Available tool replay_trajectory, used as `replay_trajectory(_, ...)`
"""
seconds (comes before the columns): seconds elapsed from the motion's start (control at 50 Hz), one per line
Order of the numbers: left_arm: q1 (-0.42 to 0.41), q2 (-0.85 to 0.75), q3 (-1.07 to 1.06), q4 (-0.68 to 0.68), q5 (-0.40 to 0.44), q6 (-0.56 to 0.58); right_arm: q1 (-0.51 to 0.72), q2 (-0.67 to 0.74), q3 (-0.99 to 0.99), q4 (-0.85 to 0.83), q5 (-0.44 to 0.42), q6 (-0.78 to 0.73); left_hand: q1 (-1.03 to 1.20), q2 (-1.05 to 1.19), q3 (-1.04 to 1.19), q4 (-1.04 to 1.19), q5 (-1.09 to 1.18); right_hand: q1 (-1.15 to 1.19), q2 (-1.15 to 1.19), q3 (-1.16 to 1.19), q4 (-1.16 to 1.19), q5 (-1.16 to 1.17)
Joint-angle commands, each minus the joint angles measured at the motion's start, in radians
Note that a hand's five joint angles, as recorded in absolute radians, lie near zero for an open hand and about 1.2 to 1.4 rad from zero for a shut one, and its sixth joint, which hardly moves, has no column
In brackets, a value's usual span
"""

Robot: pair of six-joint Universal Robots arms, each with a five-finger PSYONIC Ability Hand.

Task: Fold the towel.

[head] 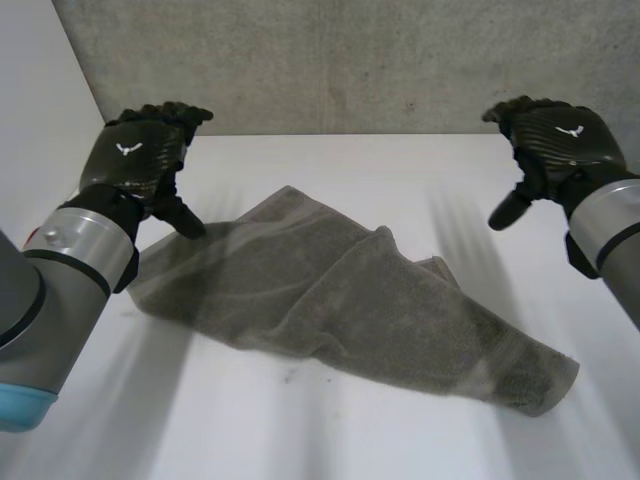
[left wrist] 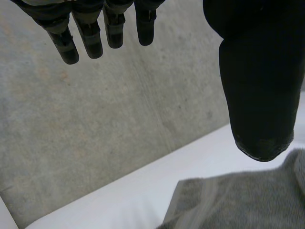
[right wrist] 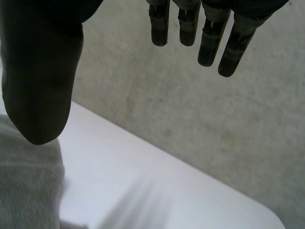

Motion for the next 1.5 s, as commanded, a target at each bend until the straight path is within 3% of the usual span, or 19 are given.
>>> replay_trajectory(0.02,-0.018,-0.131,0.055,-0.011,0.04,0.155,-0.146,0.003,0.019,0.161,-0.022,0.004,0.004,0.009,0.008,0.008,-0.025,-0.048,-0.053,-0.068,-0.096,-0.062)
replay_trajectory(0.14,-0.042,-0.277,0.108,-0.008,0.101,0.25,-0.218,0.033,0.104,0.202,-0.112,-0.002,0.007,0.011,0.011,0.011,-0.023,-0.048,-0.053,-0.068,-0.096,-0.062)
replay_trajectory(0.34,-0.085,-0.428,0.155,-0.011,0.178,0.261,-0.296,0.058,0.32,0.176,-0.238,-0.066,0.016,0.02,0.02,0.02,-0.014,-0.048,-0.053,-0.068,-0.096,-0.062)
replay_trajectory(0.54,-0.095,-0.488,0.156,-0.057,0.258,0.261,-0.291,0.055,0.485,0.087,-0.244,-0.184,0.025,0.029,0.028,0.028,-0.005,-0.048,-0.053,-0.068,-0.096,-0.062)
replay_trajectory(0.76,-0.096,-0.503,0.155,-0.08,0.258,0.259,-0.288,0.059,0.576,-0.026,-0.229,-0.223,0.025,0.029,0.028,0.028,-0.005,-0.017,-0.022,-0.037,-0.066,-0.031)
replay_trajectory(1.12,-0.127,-0.5,0.133,-0.138,0.252,0.262,-0.29,0.084,0.588,-0.131,-0.235,-0.227,0.028,0.032,0.031,0.031,-0.002,0.612,0.606,0.591,0.563,0.597)
replay_trajectory(1.22,-0.125,-0.503,0.138,-0.138,0.247,0.261,-0.291,0.102,0.581,-0.158,-0.244,-0.236,0.031,0.035,0.034,0.034,0.001,1.173,1.168,1.152,1.124,1.159)
replay_trajectory(1.36,-0.124,-0.497,0.141,-0.138,0.232,0.259,-0.302,0.096,0.568,-0.175,-0.242,-0.266,0.045,0.05,0.049,0.049,0.016,1.174,1.169,1.154,1.125,1.16)
replay_trajectory(1.5,-0.112,-0.488,0.153,-0.141,0.134,0.261,-0.305,0.084,0.555,-0.177,-0.238,-0.295,0.057,0.061,0.061,0.061,0.027,1.174,1.169,1.154,1.125,1.16)
